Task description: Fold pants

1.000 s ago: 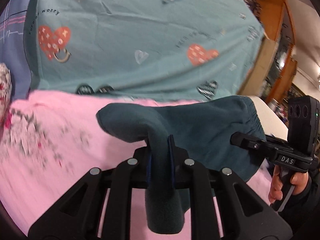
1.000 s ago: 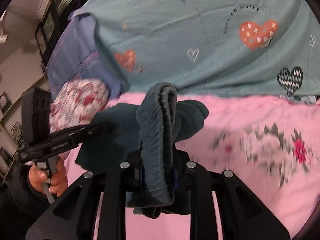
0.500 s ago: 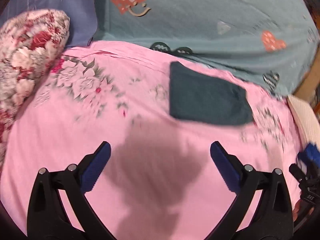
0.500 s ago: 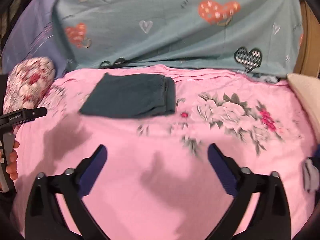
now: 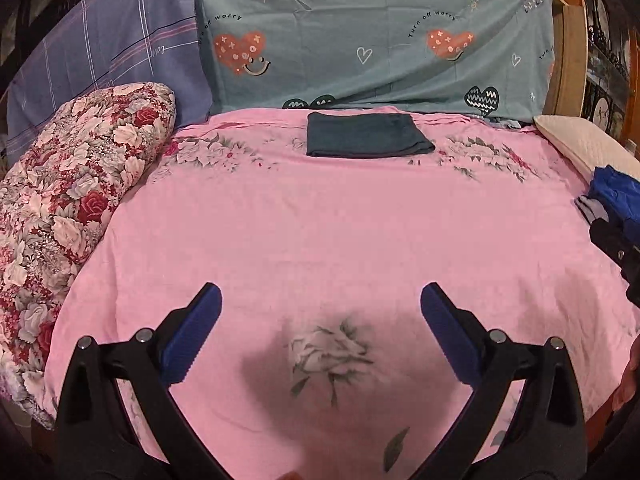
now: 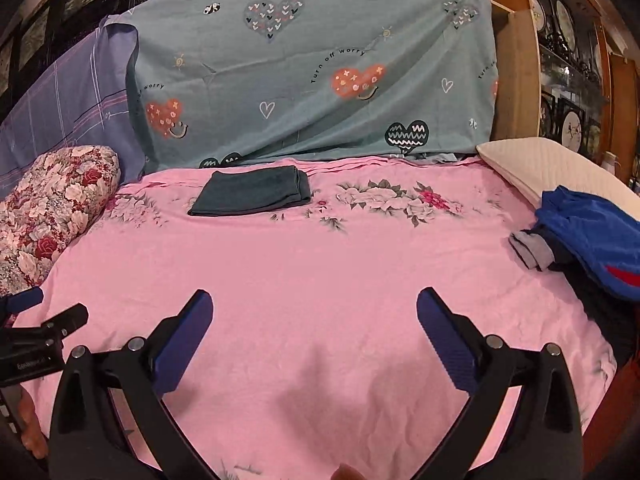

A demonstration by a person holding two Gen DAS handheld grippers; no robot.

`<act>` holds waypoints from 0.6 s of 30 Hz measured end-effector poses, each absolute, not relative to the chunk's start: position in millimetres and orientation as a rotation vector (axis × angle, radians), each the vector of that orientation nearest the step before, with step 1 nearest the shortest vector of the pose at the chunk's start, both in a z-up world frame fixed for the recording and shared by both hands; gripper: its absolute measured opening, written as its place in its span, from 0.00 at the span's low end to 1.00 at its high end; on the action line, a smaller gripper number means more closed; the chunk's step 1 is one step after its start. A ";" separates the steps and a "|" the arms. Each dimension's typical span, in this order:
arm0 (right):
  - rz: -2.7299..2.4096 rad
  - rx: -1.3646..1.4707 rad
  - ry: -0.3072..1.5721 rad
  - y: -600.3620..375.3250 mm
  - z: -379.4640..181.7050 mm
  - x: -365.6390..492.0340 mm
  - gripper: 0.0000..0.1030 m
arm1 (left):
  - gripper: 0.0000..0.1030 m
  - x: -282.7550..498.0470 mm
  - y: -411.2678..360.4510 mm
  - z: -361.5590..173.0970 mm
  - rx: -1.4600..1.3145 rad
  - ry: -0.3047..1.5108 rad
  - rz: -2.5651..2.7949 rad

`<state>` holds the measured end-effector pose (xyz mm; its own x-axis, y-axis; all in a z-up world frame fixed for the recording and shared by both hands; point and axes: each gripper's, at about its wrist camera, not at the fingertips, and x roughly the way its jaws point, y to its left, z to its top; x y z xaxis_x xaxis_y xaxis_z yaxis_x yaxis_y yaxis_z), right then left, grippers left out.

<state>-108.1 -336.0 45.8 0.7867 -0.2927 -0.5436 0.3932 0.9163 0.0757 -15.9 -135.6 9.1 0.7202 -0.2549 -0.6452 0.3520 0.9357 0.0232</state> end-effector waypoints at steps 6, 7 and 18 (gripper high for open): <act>-0.369 0.181 0.588 -325.6 40.4 -120.5 0.99 | 0.98 -37.3 -130.1 17.5 0.131 0.662 -0.342; -0.364 0.182 0.591 -324.2 39.9 -121.3 0.99 | 0.98 -37.8 -129.0 18.4 0.125 0.661 -0.340; -0.354 0.161 0.586 -318.0 38.7 -124.0 0.99 | 0.98 -34.9 -127.7 20.1 0.117 0.631 -0.319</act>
<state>-124.0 -318.0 38.7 0.7753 -0.2800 -0.5661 0.3707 0.9274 0.0490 -34.9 -127.7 20.1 0.7603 -0.2570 -0.5966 0.3277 0.9447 0.0107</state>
